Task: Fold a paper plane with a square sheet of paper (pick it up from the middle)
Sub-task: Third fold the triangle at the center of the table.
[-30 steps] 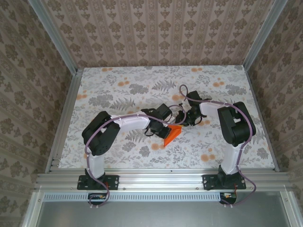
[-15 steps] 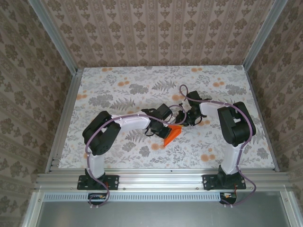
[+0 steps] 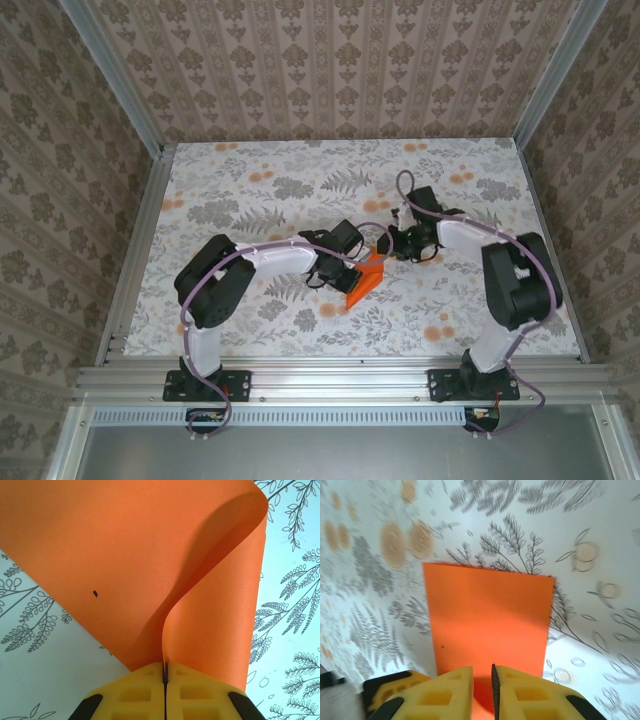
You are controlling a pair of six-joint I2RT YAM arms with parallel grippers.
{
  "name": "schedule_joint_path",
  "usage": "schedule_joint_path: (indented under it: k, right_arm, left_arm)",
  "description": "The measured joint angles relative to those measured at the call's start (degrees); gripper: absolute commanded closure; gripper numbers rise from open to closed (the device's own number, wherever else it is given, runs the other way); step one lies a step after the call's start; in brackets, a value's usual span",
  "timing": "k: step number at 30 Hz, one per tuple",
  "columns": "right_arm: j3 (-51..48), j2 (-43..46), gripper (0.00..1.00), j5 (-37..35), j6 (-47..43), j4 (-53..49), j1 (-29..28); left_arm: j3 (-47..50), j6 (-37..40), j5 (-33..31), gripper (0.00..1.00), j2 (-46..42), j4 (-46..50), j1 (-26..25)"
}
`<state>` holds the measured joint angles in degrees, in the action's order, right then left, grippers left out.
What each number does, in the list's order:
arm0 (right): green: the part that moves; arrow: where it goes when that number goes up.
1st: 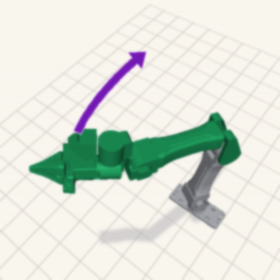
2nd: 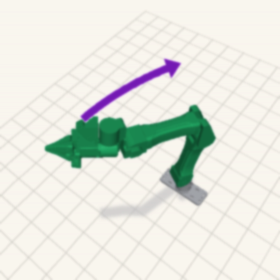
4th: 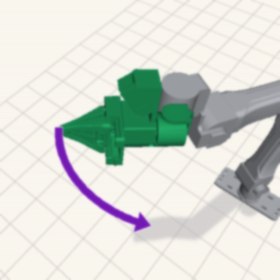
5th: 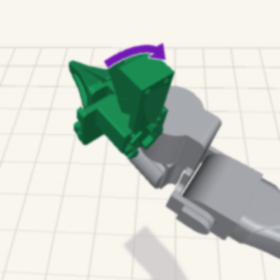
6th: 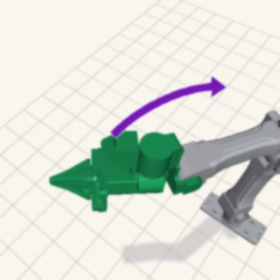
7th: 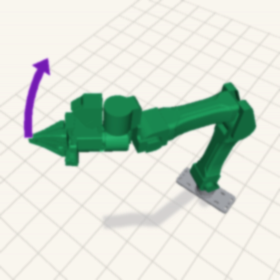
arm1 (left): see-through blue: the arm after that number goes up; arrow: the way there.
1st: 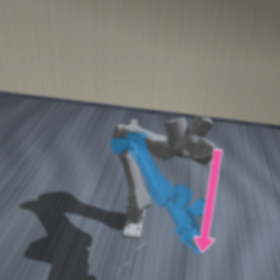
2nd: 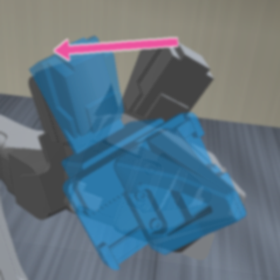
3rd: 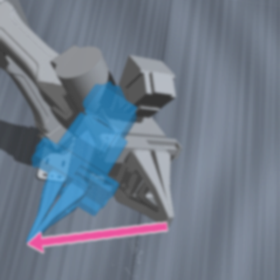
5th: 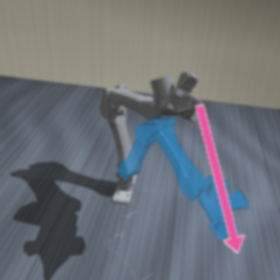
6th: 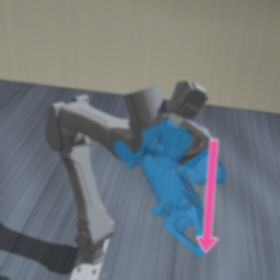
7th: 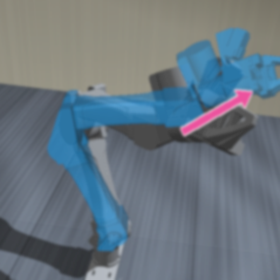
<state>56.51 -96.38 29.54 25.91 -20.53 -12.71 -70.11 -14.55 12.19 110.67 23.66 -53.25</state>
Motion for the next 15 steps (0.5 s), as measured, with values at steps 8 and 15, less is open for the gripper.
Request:
schedule_joint_path:
  k: [8,15]
  right_arm:
    - [-14.9,10.3,0.93,2.1,10.0,11.3,-0.2]
    - [-18.5,9.7,0.93,3.9,17.3,19.0,-5.7]
  left_arm:
    - [0.0,-0.4,0.0,0.93,0.0,-0.1,-0.1]
    - [0.0,-0.4,0.1,0.93,0.0,-0.3,-0.4]
